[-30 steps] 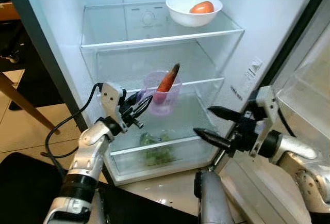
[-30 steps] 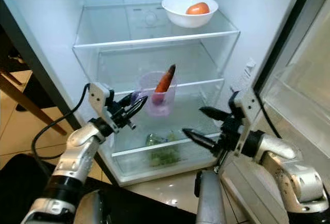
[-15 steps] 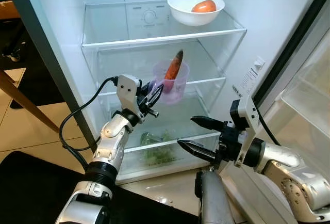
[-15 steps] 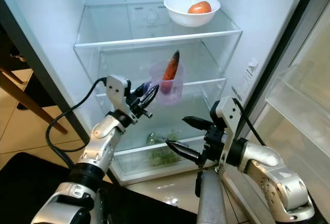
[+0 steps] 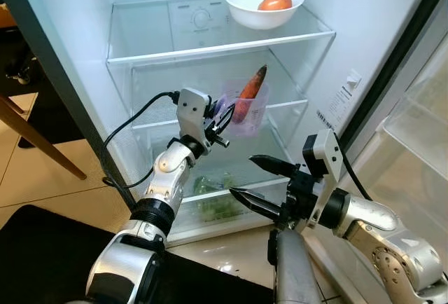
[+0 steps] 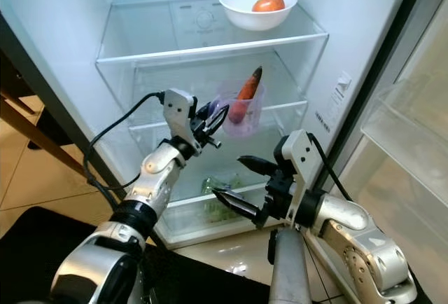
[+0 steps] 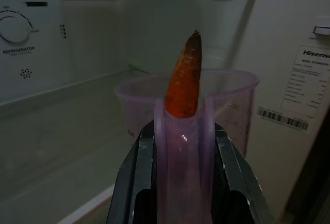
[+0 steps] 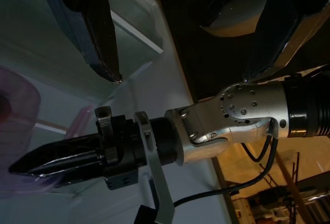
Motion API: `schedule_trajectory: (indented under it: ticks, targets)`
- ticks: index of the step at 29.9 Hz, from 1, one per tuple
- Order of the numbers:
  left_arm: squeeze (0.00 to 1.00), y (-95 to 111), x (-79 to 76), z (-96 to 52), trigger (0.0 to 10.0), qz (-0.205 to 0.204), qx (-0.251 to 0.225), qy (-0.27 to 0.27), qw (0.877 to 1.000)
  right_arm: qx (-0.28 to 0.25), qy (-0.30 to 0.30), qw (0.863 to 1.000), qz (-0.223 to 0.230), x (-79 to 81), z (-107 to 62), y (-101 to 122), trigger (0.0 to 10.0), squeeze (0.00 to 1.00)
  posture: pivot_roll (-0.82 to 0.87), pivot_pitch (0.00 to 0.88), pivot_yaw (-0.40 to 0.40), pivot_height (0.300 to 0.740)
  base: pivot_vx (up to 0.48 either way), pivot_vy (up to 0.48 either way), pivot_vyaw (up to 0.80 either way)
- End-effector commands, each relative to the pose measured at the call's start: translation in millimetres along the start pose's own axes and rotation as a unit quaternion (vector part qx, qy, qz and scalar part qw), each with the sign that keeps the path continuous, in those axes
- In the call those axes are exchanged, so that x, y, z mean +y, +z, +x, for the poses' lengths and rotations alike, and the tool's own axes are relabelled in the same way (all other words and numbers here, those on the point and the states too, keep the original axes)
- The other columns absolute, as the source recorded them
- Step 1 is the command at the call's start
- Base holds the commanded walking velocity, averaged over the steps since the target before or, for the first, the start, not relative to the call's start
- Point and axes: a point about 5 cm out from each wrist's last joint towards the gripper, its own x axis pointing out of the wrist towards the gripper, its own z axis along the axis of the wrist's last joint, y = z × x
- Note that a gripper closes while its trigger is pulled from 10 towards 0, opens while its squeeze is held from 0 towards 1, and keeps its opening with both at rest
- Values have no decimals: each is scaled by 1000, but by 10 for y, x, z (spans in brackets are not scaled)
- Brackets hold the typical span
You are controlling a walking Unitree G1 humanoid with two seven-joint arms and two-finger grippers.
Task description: Restocking fridge
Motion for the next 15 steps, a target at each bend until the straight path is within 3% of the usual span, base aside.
schedule_trajectory:
  ticks: [1, 7, 15]
  targets:
    - [0, 94, 100, 28, 10000, 14, -18, 28, 999, 0, 4, 1000, 4, 58, 3, 4, 10000, 0, -170, 255, 78, 411, 0, 0, 0]
    - [0, 201, 236, 92, 10000, 37, -29, 65, 997, -8, 4, 1000, 13, 153, 12, 14, 10000, 0, -181, 292, 86, 411, 0, 0, 0]
    - [0, 206, 277, 109, 10000, 47, -27, 85, 995, -12, -2, 1000, 20, 227, 1, 26, 10000, 0, -190, 329, 94, 411, 0, 0, 0]
